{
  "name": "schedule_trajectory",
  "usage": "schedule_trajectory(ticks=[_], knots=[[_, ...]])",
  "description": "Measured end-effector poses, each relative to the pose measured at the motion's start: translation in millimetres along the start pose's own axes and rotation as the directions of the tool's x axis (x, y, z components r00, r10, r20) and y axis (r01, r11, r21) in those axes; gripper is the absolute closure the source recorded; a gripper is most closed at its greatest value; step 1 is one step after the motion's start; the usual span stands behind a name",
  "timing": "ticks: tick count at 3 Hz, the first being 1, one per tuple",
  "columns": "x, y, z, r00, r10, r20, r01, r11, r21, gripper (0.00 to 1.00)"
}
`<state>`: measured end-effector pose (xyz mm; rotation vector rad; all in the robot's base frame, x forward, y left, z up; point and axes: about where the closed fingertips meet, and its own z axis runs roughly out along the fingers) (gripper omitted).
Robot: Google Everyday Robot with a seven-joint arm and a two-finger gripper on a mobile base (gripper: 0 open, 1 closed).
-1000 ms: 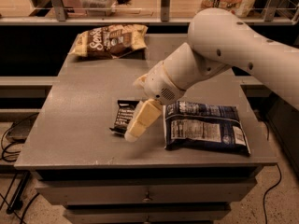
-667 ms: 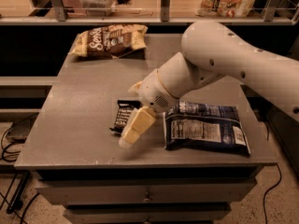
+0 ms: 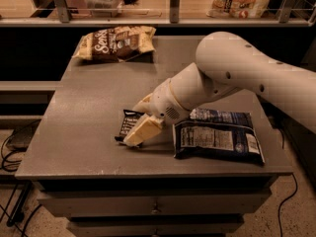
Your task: Move rxbar chocolate near brown chip bag
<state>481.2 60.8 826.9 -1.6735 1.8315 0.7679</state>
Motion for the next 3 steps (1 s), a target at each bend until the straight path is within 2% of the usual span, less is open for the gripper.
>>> schedule_trajectory(ticks=[2,3], knots=[[-10.7,-15.0,-26.3,0.999,-0.02,0.028,0.018,0.9972,0.073,0.87],[-22.9,-37.5,-45.4,0.999,-0.033,0.039,0.028,0.9926,0.118,1.0]])
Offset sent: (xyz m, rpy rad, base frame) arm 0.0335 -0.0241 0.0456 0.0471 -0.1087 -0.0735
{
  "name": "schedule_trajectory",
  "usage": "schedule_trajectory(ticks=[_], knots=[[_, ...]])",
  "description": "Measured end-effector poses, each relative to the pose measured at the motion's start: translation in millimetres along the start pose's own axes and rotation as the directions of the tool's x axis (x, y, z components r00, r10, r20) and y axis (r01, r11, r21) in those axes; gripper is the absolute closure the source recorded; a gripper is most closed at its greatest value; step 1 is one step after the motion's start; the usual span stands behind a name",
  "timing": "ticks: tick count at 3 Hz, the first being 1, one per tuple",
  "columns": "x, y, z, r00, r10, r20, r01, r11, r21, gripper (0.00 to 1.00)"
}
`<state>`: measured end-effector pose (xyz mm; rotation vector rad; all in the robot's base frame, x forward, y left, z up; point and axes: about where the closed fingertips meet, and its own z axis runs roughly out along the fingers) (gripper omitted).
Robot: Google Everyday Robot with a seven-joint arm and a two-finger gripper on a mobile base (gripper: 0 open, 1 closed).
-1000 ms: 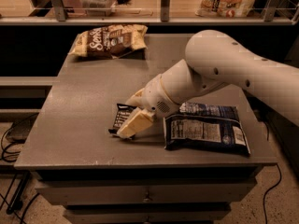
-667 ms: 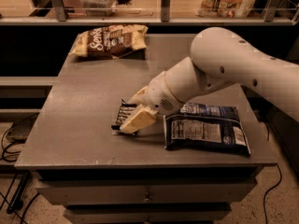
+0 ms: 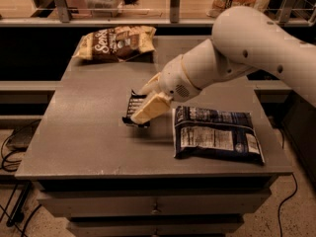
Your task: Move rxbar chocolate near brown chip bag
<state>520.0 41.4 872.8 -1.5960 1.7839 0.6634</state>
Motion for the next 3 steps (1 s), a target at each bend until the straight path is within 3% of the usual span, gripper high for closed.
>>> schedule_trajectory(ticks=[1,2,3], knots=[[-14.7,-44.1,-19.1,1.0,0.018,-0.003,-0.017,0.9938,0.11,1.0],[-21.4,-97.1,-24.6,0.996,0.09,0.019,-0.092,0.9761,0.197,1.0],[-25.8,-148.2,-23.6,0.984,0.163,0.077,-0.178,0.9512,0.252,1.0]])
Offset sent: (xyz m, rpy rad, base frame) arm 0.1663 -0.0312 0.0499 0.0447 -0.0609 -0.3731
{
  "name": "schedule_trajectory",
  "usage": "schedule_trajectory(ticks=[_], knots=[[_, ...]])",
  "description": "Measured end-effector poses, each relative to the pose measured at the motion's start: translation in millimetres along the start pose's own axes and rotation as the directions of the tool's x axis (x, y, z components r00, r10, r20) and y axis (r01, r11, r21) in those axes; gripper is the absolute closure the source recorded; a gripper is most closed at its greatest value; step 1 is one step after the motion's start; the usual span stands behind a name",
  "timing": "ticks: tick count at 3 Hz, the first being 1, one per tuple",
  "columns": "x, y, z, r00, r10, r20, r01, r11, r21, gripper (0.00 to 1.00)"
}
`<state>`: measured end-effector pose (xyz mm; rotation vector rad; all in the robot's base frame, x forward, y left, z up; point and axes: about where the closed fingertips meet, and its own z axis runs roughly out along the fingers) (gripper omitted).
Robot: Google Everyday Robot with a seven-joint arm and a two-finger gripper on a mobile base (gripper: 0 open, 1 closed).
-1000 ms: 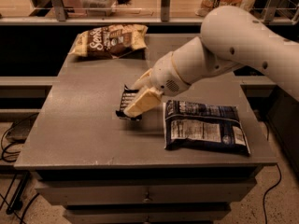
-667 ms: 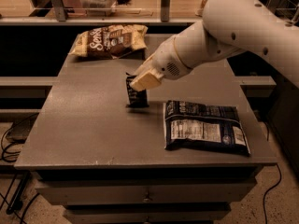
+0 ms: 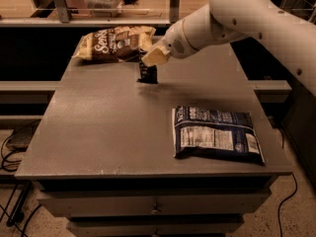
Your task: Move rxbar chocolate near brown chip bag
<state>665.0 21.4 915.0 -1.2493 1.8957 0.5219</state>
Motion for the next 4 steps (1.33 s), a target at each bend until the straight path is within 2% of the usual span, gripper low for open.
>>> schedule_trajectory(ticks=[1,2,3,4], knots=[[-7.3,-36.1,11.4,0.995,0.084,0.06,-0.087,0.9948,0.052,1.0],[-14.2,-63.8,29.5,0.97,0.18,0.161,-0.193,0.9787,0.07,0.74],[-18.0,-71.6,44.7,0.946,0.241,0.216,-0.255,0.9662,0.039,0.51],[-27.7,-65.8,61.9,0.932,0.271,0.24,-0.277,0.9608,-0.008,0.28]])
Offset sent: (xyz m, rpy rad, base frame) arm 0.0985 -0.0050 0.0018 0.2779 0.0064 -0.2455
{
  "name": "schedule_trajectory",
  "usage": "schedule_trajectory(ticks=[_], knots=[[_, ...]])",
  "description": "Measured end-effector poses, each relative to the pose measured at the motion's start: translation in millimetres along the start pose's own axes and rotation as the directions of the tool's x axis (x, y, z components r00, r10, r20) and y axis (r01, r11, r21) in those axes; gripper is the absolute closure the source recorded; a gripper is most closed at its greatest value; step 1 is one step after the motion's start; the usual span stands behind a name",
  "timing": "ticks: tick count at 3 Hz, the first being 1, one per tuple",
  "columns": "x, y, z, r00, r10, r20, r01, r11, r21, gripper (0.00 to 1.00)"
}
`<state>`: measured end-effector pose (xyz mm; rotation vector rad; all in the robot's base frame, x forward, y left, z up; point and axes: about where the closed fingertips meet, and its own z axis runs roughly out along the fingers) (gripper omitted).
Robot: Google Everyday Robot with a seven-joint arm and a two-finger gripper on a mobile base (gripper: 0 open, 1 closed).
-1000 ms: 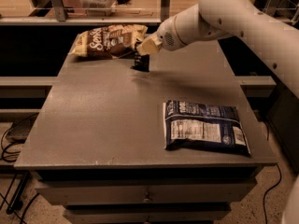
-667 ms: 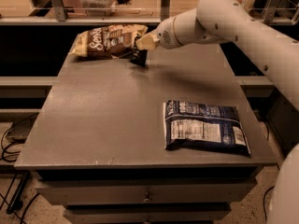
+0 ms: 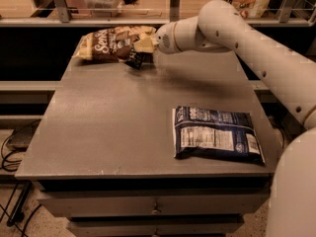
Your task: Move rxbar chocolate near brown chip bag
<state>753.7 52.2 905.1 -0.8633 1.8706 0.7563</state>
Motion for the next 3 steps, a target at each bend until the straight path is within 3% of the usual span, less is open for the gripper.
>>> schedule_trajectory(ticks=[1,3], knots=[[0.9,1.0,1.2,1.0,-0.002,-0.003,0.002,1.0,-0.002,0.05],[1.3,2.1,3.0,1.0,-0.002,-0.004,0.002,1.0,-0.004,0.0]])
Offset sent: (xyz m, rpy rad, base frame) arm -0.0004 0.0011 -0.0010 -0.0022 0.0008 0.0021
